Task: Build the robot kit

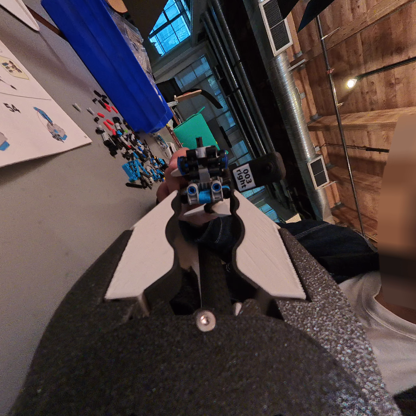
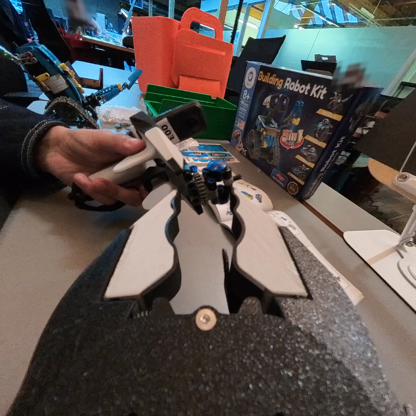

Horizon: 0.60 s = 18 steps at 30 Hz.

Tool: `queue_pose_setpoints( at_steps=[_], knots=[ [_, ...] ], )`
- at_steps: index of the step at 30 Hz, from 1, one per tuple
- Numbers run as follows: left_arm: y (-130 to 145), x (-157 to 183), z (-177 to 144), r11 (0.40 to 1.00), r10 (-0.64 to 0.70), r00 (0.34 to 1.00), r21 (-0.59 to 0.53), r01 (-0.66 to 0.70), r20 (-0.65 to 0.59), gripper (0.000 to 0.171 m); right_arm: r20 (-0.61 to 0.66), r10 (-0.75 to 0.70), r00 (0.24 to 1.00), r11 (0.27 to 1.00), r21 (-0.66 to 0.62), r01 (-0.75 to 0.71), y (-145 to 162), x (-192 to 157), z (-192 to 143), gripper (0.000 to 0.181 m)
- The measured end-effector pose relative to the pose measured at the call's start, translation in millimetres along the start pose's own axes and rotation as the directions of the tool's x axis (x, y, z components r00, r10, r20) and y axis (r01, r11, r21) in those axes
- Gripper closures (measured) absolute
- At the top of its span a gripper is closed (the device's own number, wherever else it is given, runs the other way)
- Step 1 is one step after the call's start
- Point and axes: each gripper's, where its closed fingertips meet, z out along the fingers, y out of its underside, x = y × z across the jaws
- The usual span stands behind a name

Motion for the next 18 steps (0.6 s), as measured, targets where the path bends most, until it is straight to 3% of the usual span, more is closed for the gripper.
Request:
queue_pose_setpoints(
  at_steps=[3,5,7,10,14,18],
  knots=[
    [7,1,3,0.999,-0.018,1.0,-0.038,0.017,-0.015,0.129,0.009,0.001,1.0,1.0,0.014,-0.001,-1,2,-1,0.125],
    [7,4,3,0.998,-0.054,0.998,-0.038,0.053,-0.04,0.129,0.008,-0.018,1.0,1.0,0.009,0.017,1,4,-2,0.129],
    [10,5,3,0.994,-0.097,0.993,-0.058,0.093,-0.061,0.129,0.052,-0.022,0.998,1.0,0.021,0.021,2,0,-3,0.14],
    [19,-1,6,0.986,-0.131,0.99,-0.112,0.124,-0.05,0.129,0.076,-0.009,0.997,1.0,-0.005,0.01,8,0,-4,0.181],
    [22,-18,3,0.99,-0.044,0.998,-0.133,0.05,0.05,0.134,0.122,0.049,0.991,0.999,-0.014,-0.048,11,2,-6,0.179],
    [20,-24,-2,0.989,-0.045,0.995,-0.134,0.057,0.092,0.135,0.145,0.113,0.983,0.992,-0.08,-0.102,24,3,-3,0.164]
  ],
)
